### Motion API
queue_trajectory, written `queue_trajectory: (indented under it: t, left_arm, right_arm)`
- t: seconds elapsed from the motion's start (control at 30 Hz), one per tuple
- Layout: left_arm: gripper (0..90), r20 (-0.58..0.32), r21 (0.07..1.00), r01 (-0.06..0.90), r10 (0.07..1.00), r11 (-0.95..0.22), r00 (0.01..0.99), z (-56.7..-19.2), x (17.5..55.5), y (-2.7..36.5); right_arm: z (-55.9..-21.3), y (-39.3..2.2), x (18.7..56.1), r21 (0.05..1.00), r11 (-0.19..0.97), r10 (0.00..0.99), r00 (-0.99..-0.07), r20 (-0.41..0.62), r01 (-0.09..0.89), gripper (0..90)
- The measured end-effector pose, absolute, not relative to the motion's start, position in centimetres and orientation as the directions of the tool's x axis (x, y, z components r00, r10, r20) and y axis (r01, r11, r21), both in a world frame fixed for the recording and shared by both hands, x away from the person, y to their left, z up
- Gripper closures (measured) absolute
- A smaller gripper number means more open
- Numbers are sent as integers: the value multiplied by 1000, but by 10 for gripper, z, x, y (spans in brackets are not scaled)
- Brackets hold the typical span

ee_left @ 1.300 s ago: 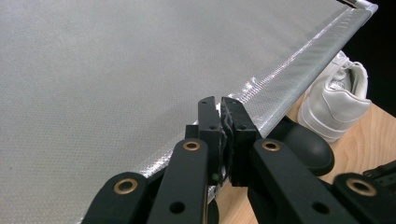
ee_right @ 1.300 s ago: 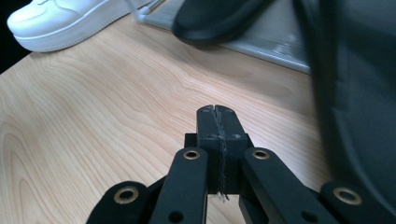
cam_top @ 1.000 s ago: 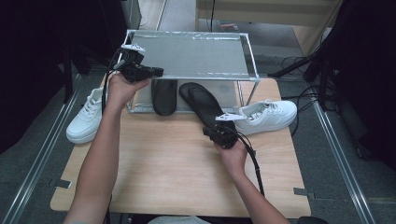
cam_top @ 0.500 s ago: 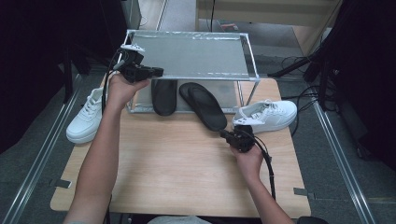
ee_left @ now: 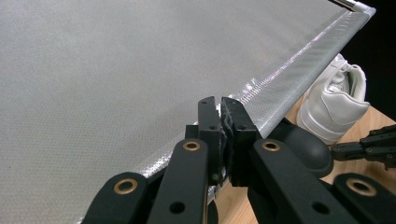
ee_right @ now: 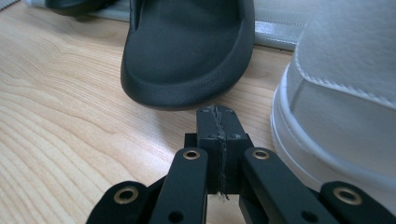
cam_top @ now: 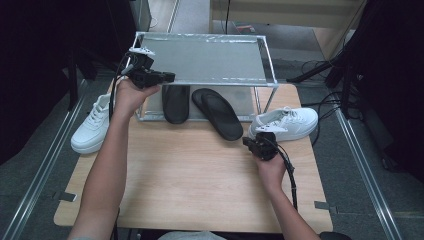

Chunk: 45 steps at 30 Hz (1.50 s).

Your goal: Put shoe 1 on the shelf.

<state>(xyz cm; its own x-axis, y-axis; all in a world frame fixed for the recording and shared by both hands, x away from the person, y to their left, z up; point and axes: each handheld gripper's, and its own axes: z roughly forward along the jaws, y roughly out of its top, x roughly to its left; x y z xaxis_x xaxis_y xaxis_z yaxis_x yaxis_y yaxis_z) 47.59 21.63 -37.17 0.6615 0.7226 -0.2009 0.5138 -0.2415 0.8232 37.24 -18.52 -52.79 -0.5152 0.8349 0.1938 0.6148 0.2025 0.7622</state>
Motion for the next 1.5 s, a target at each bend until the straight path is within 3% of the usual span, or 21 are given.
queue_trajectory:
  t: [1.5]
  left_arm:
    - [872,-198,823,513,721,-246,664,-372,476,217]
  right_arm:
    - [-528,-66,421,734,282,757,-613,225,618,900]
